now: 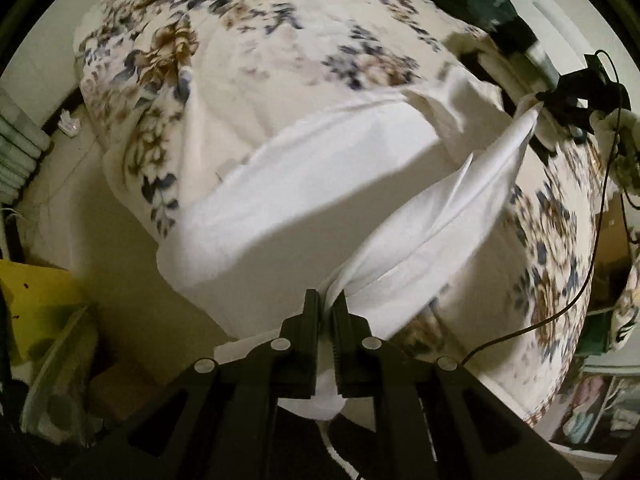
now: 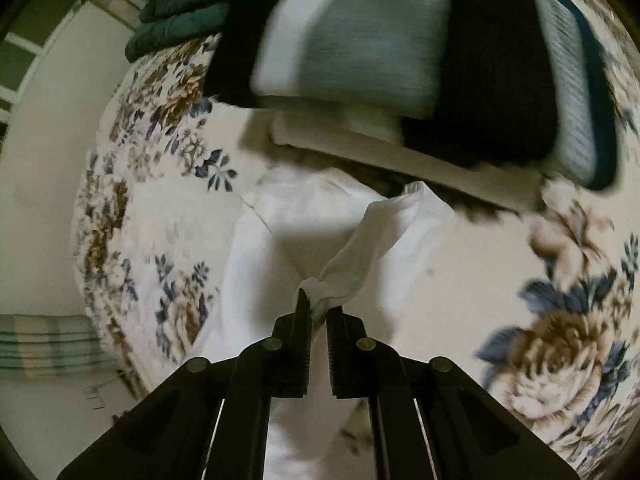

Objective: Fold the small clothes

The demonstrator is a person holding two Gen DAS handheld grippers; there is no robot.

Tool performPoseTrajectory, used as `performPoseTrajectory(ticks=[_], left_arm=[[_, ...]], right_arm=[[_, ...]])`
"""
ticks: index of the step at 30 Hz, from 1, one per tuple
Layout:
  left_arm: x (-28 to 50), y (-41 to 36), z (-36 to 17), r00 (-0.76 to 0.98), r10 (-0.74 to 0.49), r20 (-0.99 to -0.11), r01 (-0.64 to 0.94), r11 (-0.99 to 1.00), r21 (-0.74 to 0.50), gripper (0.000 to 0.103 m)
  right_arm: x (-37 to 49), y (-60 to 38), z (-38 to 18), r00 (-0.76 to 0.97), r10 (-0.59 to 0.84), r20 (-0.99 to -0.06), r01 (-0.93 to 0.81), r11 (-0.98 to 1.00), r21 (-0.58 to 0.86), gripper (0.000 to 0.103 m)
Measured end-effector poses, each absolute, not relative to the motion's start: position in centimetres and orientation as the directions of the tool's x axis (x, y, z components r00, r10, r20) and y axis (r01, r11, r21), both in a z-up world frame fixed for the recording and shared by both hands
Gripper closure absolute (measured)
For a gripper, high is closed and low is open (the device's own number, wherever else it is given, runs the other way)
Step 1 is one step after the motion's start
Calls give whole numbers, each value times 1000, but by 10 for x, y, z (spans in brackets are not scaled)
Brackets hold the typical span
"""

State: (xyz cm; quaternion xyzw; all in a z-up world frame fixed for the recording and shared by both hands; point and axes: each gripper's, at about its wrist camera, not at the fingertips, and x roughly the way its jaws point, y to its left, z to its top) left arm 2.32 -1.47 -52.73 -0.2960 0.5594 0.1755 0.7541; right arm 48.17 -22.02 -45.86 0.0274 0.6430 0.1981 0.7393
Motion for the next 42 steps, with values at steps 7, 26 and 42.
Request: performPoseTrajectory(ticks=[7,26,42], left_arm=[[30,57,-569,290,-160,-944,-586,750,-307,99],[-23,126,-629,78,-167,-983,-617,766,-179,81],[195,74,-506,405,-179,-896,-460,808,-369,51]], right_arm=[[491,-120,-494,127,186,-974,-272,951,147,96],[476,-93,-514,71,145,-987,-256,959,122,42],[389,-288,-522,15,404,-915,6,915,404,28]])
